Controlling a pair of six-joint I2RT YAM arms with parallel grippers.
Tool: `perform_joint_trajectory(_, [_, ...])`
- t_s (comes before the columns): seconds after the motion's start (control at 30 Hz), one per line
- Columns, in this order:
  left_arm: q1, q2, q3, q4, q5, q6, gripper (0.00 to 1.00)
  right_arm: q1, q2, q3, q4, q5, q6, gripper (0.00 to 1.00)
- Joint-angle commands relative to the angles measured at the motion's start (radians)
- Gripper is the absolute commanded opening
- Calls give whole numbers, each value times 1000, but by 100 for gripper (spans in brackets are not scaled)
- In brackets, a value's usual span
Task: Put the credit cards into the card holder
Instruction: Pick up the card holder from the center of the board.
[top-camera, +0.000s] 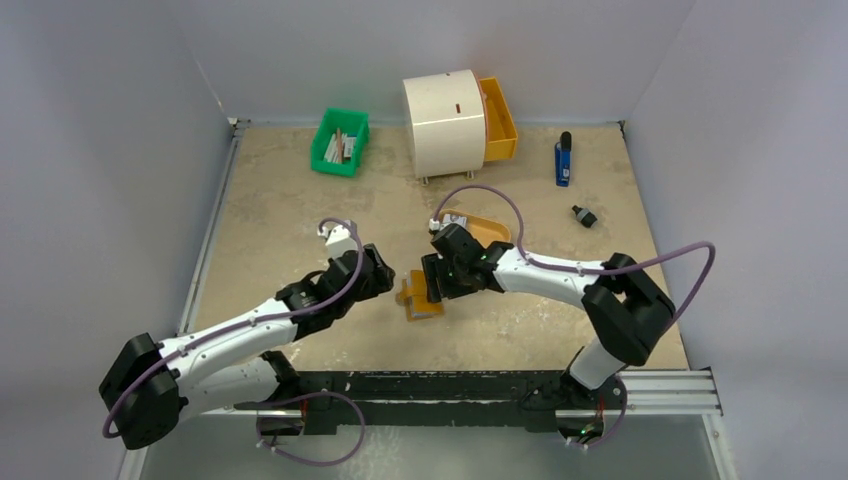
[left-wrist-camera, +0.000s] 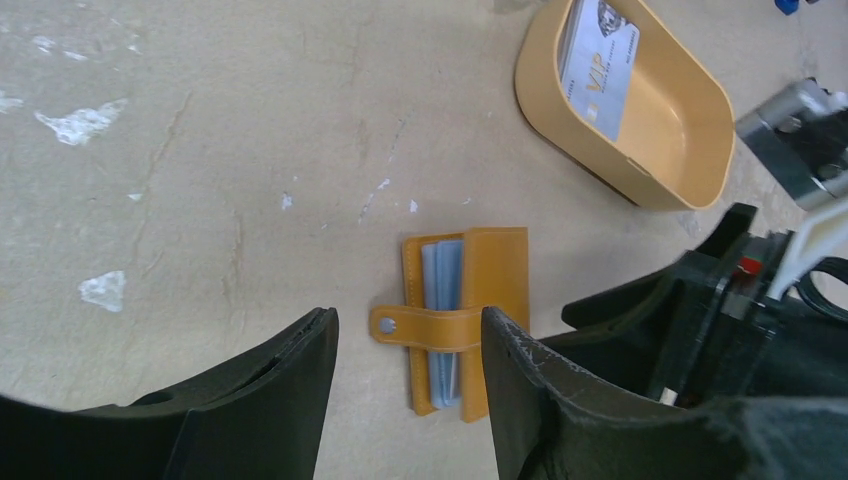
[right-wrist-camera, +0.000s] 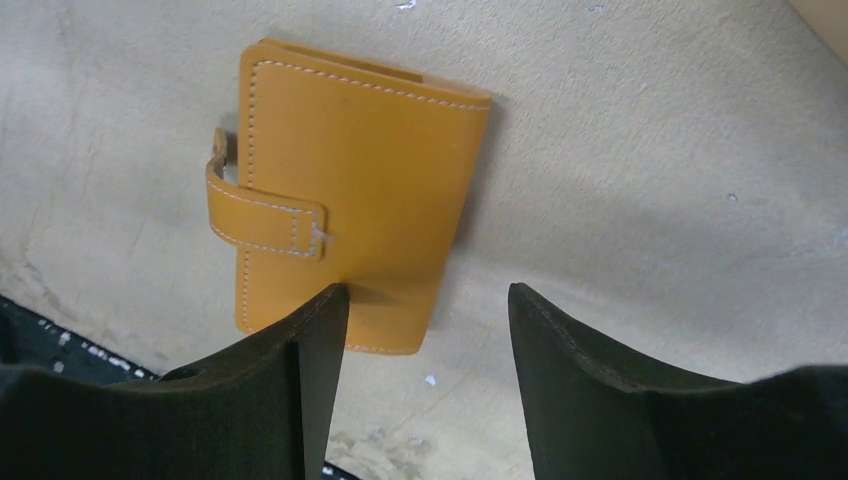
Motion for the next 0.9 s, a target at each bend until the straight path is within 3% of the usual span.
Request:
perform_joint_trajectory(0.0, [5,28,7,106,61,26,55,3,46,48,52,63,-11,63])
perform_joint_trajectory(0.53, [4,337,76,199,108,82,54,7,102,3,100,90,-37,65])
perform_joint_trajectory(0.87, [4,400,89,245,109,106,55,7,95,-10,117,70,-44,64])
